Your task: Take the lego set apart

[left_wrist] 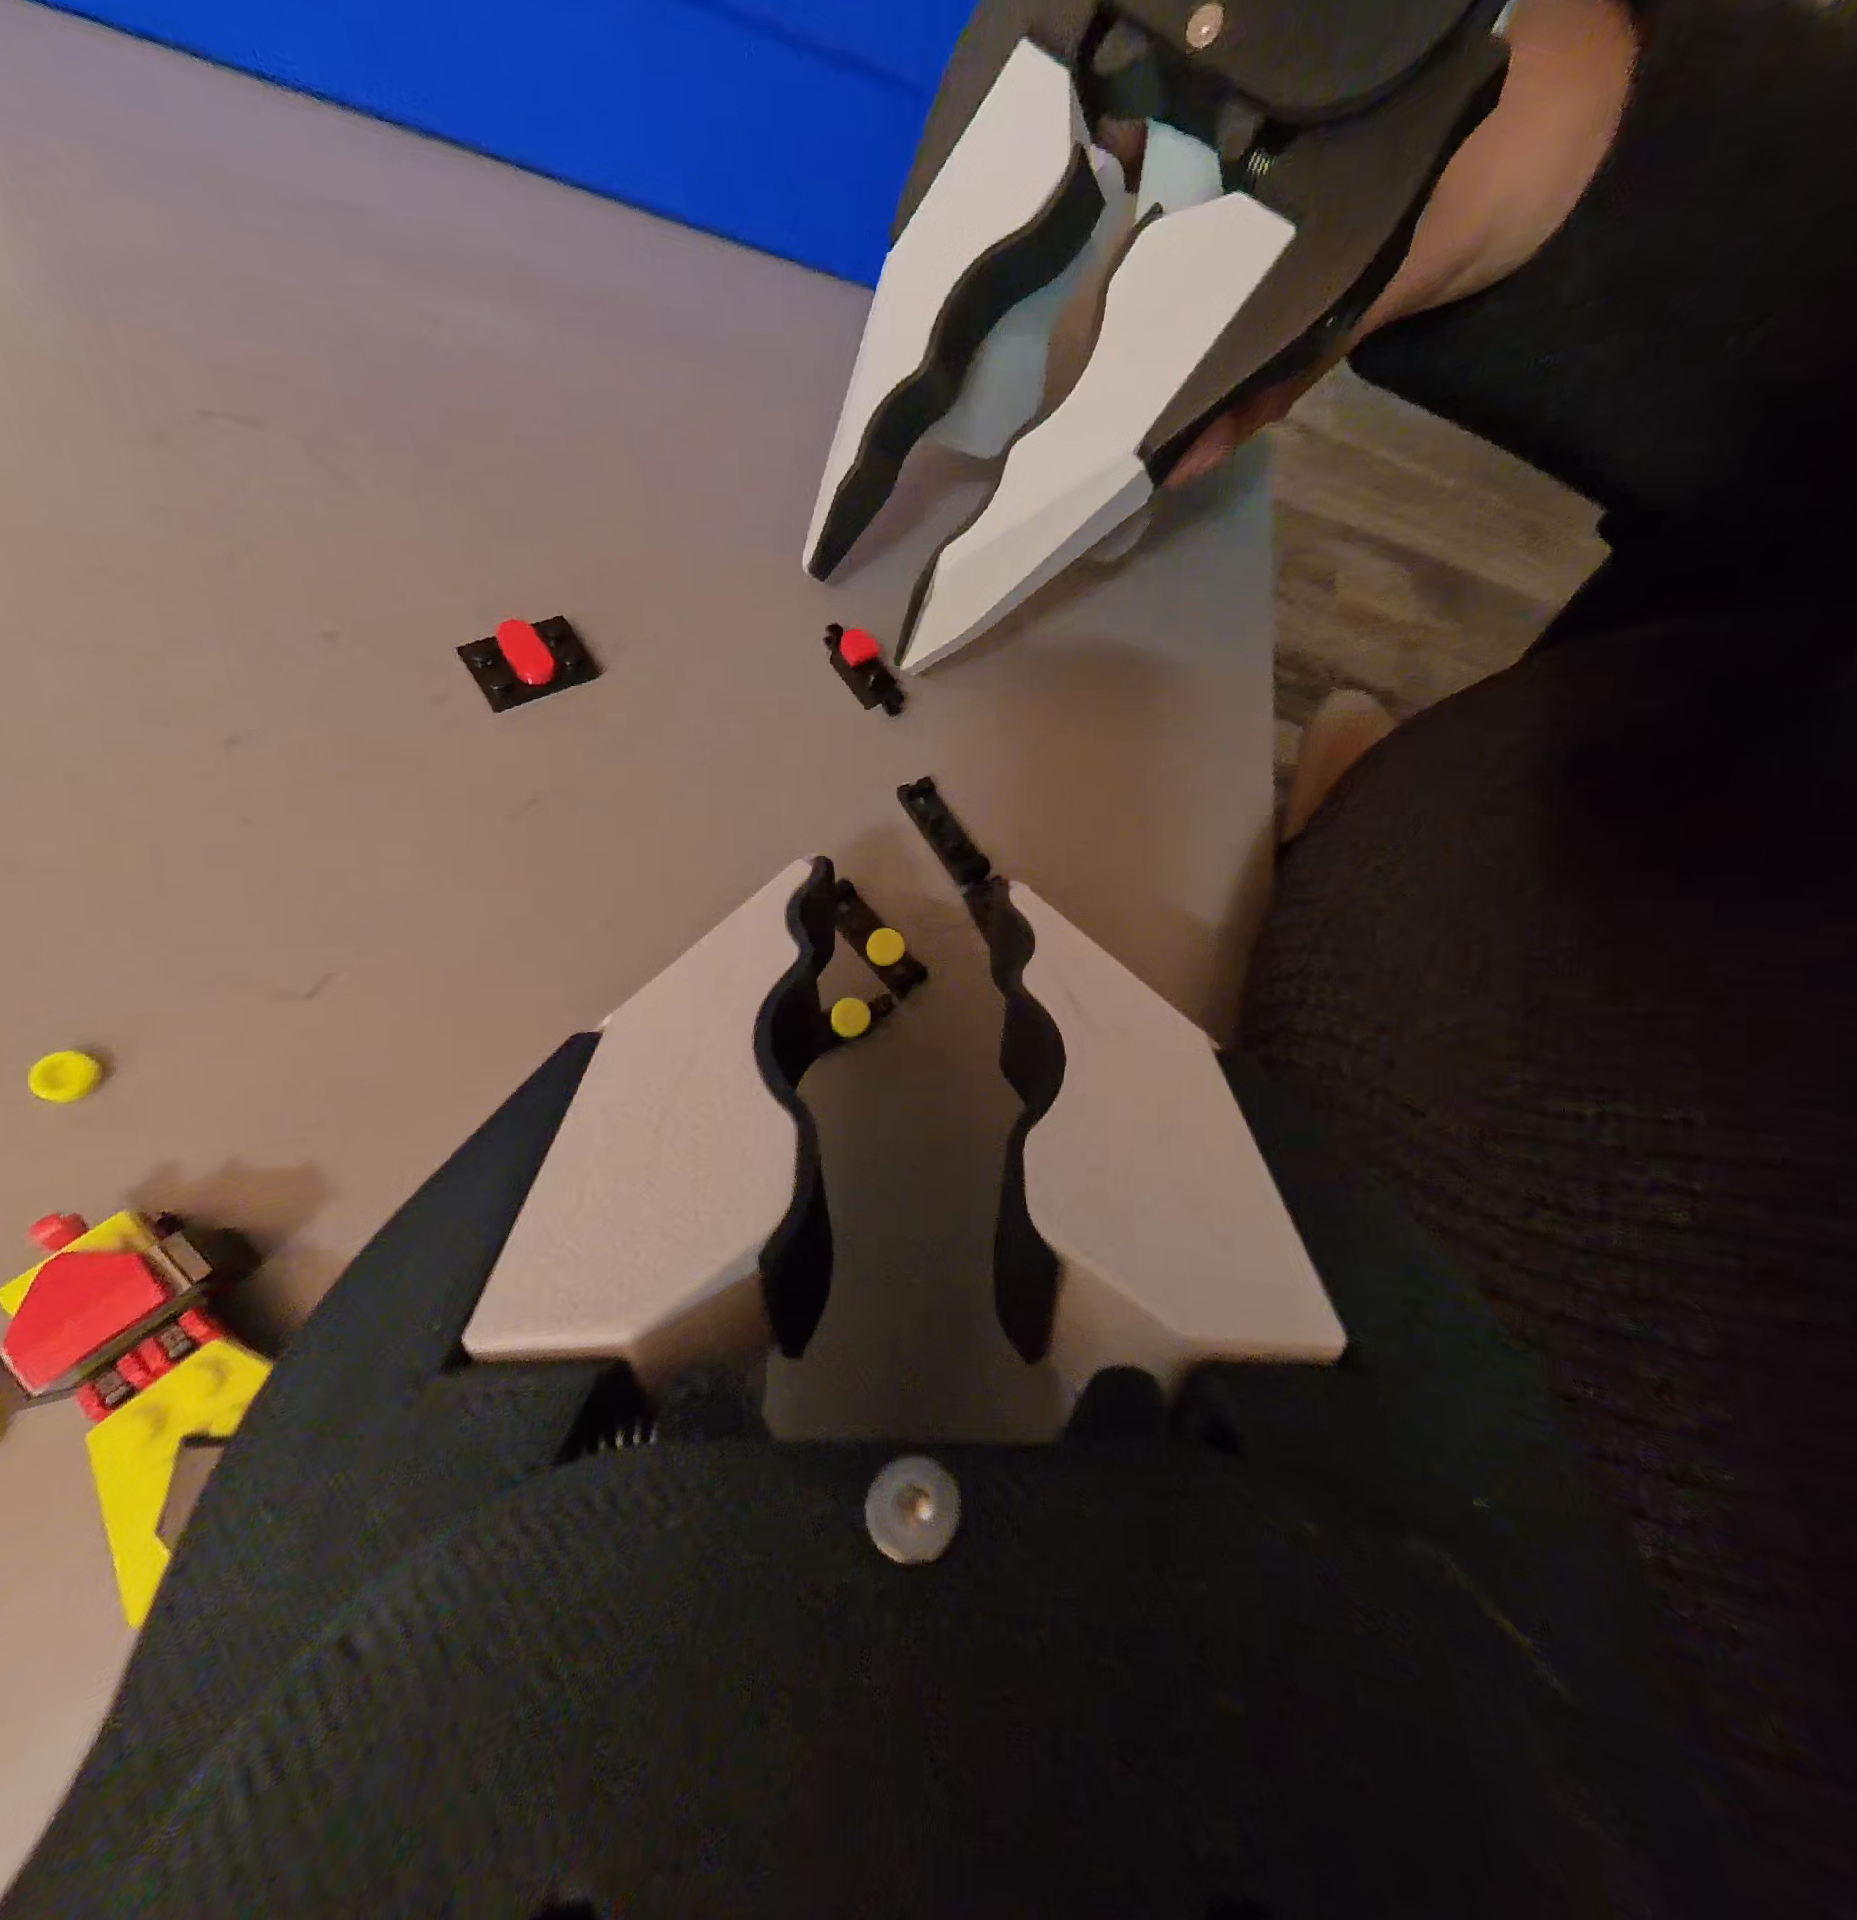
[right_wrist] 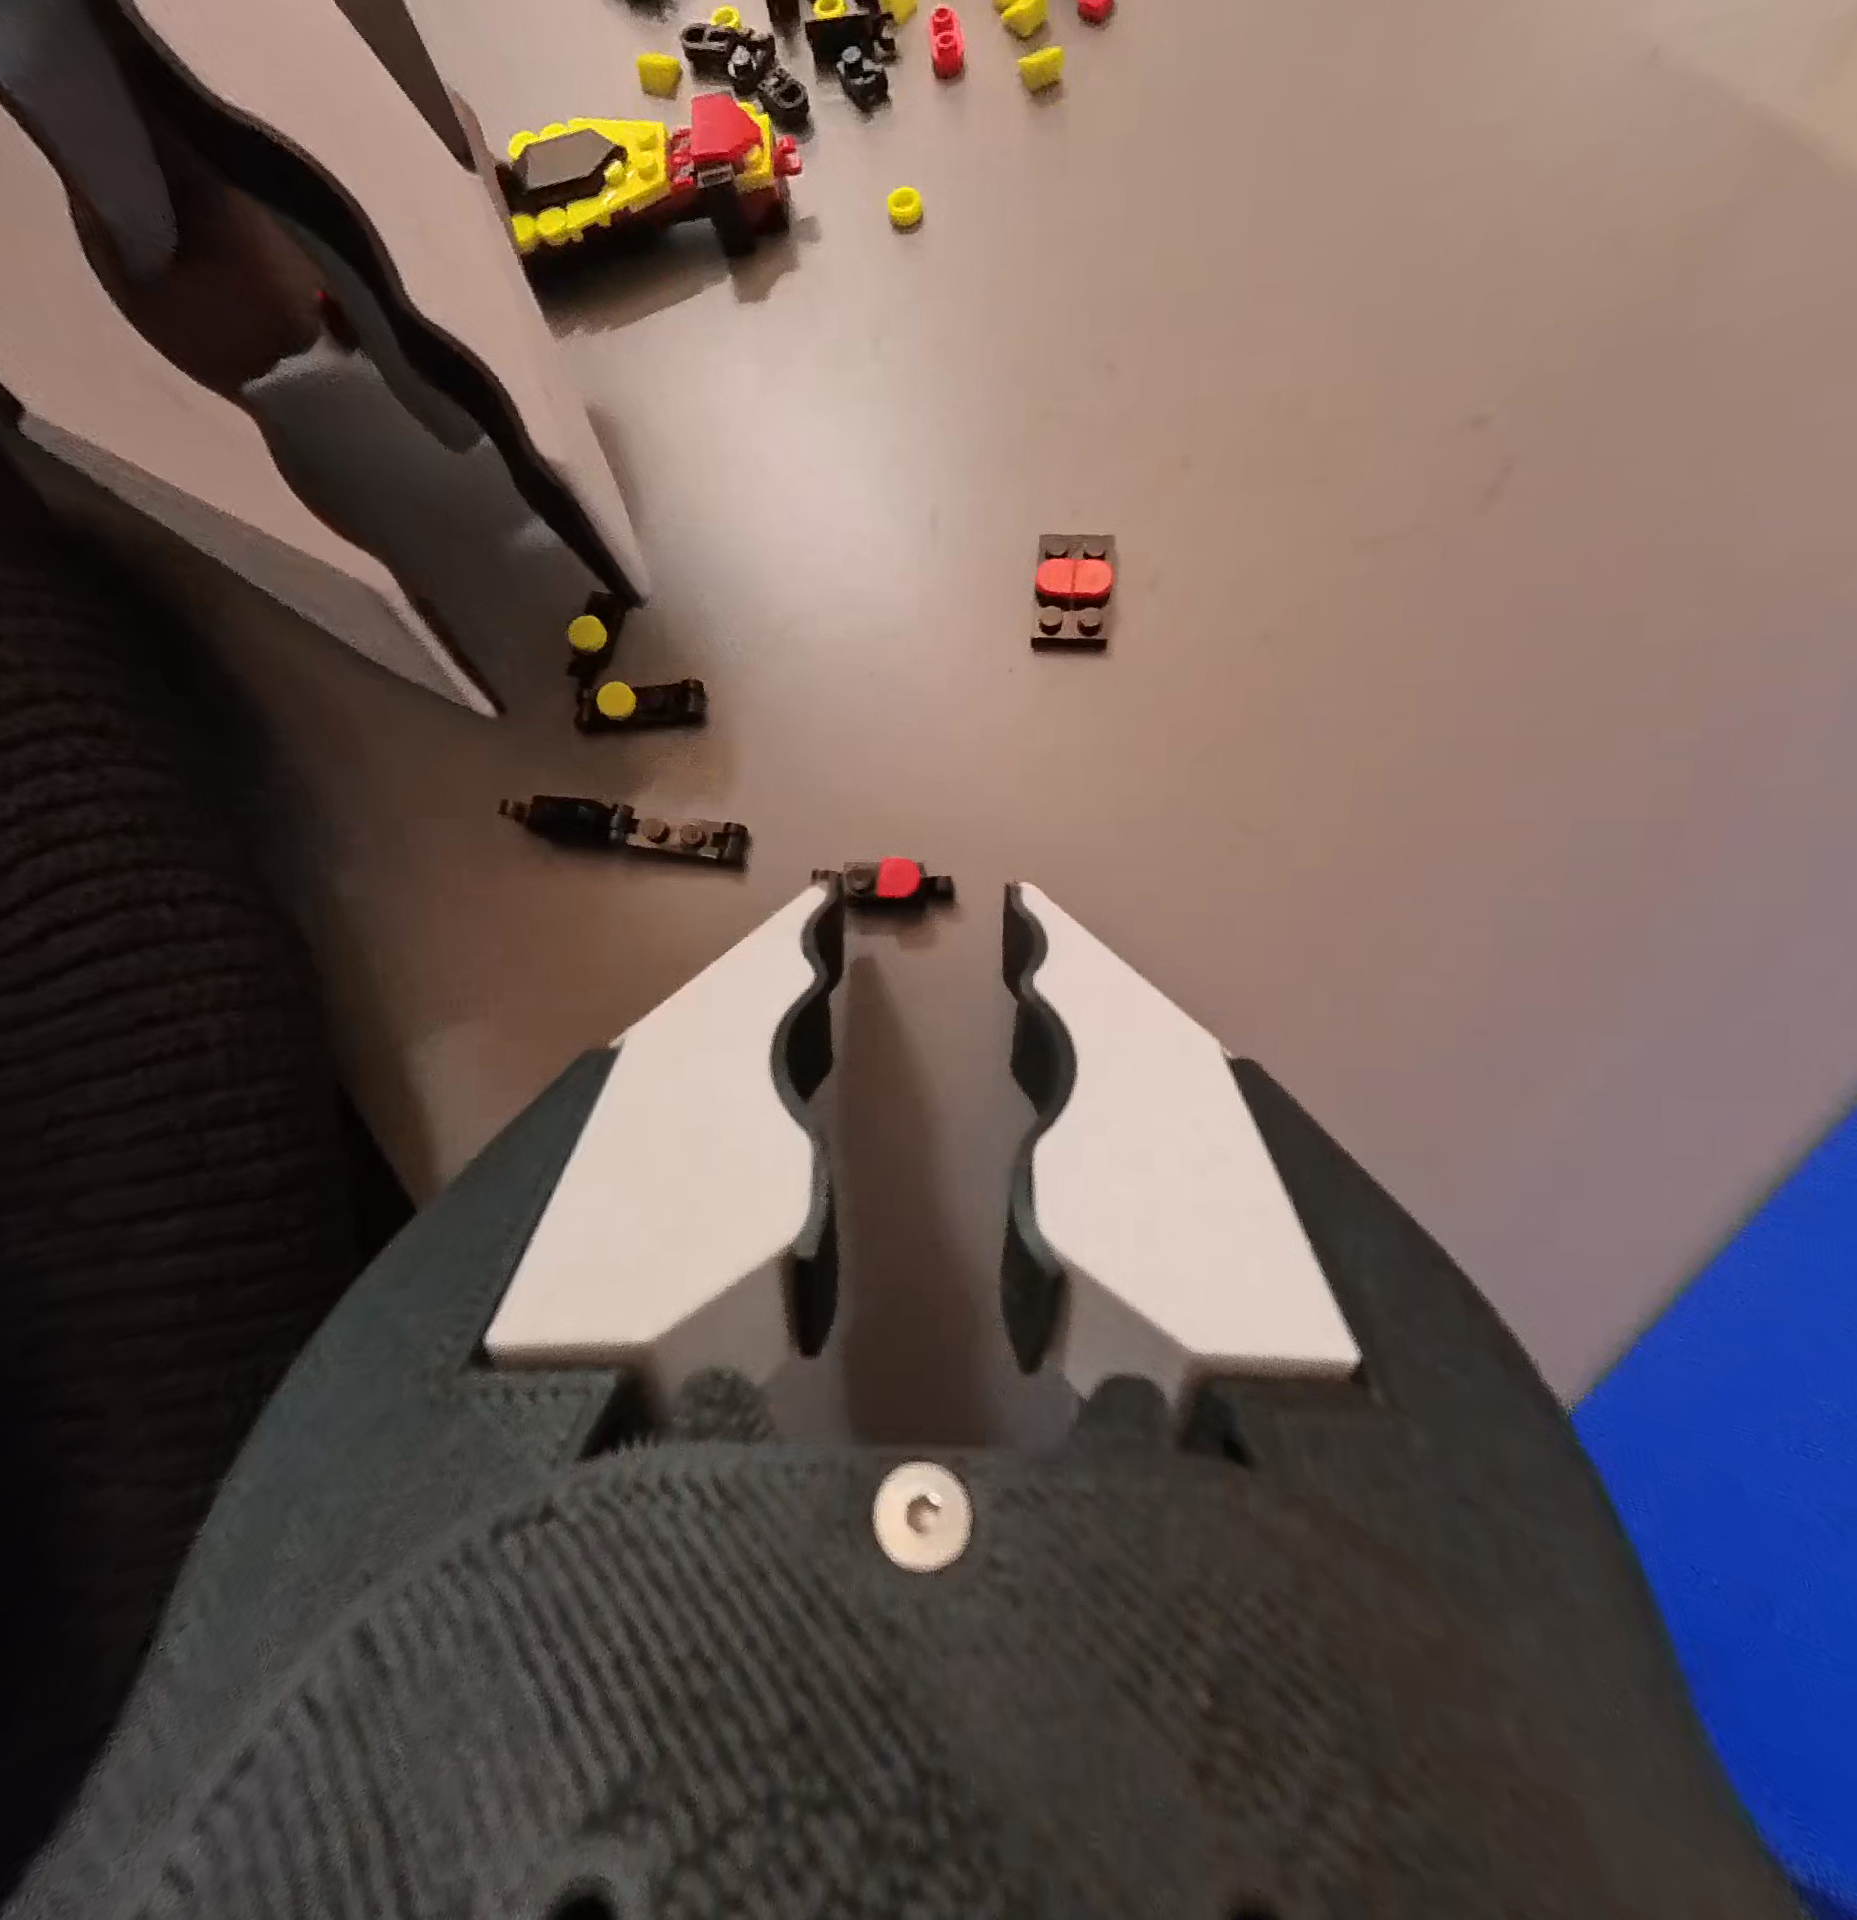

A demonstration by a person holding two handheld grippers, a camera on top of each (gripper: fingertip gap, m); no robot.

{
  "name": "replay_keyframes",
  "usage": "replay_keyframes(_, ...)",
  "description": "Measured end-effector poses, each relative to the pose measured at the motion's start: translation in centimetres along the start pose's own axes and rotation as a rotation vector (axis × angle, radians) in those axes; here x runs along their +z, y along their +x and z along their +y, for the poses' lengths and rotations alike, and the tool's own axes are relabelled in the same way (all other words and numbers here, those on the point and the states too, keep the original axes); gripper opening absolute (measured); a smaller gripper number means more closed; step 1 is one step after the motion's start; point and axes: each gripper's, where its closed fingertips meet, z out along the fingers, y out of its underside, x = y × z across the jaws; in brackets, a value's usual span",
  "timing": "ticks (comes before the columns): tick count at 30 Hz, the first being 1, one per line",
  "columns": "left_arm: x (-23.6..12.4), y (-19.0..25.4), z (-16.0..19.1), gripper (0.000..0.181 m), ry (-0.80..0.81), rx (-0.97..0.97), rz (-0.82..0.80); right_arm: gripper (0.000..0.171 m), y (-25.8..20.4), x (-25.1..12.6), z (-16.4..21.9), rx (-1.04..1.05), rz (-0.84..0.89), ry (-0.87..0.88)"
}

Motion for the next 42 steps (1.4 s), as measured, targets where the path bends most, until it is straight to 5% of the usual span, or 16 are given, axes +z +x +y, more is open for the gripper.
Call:
replay_keyframes(15,-0.2,-1.2,0.6,0.027,-0.015,0.028,-0.05,0.026,-1.5,1.2,-1.0,-0.085,-0.042,0.027)
replay_keyframes(22,-2.3,-1.1,-3.6,0.03,0.229,0.16,-0.154,0.026,-5.2,-1.0,-9.0,0.386,-0.404,0.44)
replay_keyframes(27,-4.0,-1.8,-5.2,0.006,0.336,0.177,-0.24,0.025,-6.0,-1.6,-10.9,0.698,-0.651,0.563)
replay_keyframes(29,-4.7,-1.5,-5.9,0.005,0.387,0.175,-0.225,0.012,-5.7,-1.5,-10.8,0.749,-0.67,0.569)
replay_keyframes(42,-4.8,-1.7,-5.9,0.0,0.406,-0.017,-0.085,0.012,-5.9,-1.6,-10.4,0.723,-0.712,0.539)
